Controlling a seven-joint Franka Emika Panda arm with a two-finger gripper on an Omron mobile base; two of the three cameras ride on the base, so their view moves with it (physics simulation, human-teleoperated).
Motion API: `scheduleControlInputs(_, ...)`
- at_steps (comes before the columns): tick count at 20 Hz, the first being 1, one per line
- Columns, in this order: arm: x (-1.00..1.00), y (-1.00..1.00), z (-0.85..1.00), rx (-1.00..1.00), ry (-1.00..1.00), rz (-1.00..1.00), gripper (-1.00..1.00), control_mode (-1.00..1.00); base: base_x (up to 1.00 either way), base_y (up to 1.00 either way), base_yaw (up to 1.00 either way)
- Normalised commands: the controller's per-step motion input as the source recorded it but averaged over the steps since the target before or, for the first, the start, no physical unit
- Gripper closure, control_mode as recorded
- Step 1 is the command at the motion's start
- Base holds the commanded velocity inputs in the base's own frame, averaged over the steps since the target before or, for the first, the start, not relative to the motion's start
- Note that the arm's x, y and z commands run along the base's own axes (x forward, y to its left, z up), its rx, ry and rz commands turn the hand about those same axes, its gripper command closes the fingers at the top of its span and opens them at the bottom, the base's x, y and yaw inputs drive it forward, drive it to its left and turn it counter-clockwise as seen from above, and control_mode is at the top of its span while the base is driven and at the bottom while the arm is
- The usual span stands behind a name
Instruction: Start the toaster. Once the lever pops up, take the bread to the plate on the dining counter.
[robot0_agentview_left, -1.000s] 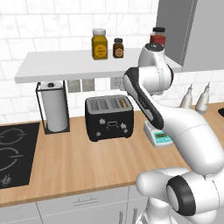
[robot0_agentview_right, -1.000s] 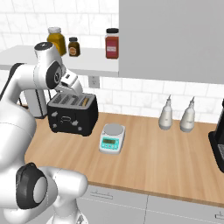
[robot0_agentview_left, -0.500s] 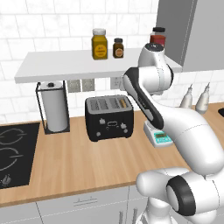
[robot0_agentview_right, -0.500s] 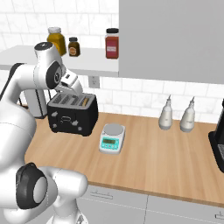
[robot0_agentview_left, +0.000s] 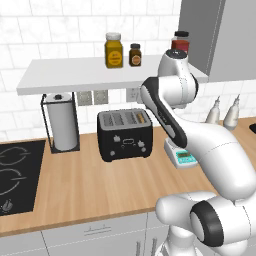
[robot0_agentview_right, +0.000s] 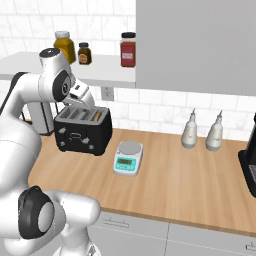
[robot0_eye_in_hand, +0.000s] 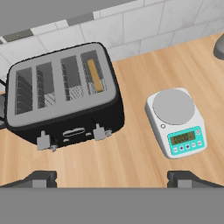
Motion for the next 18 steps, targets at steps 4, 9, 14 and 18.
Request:
scheduleControlInputs(4, 0.0, 0.0, 0.0, 0.0, 0.0, 0.0, -1.0, -1.0, 0.0, 0.0, 0.0)
scheduleControlInputs(9, 0.0, 0.0, 0.0, 0.0, 0.0, 0.0, -1.0, -1.0, 0.0, 0.0, 0.0)
scheduleControlInputs(14, 0.0, 0.0, 0.0, 0.0, 0.0, 0.0, -1.0, -1.0, 0.0, 0.0, 0.0)
scheduleControlInputs(18, 0.0, 0.0, 0.0, 0.0, 0.0, 0.0, -1.0, -1.0, 0.0, 0.0, 0.0)
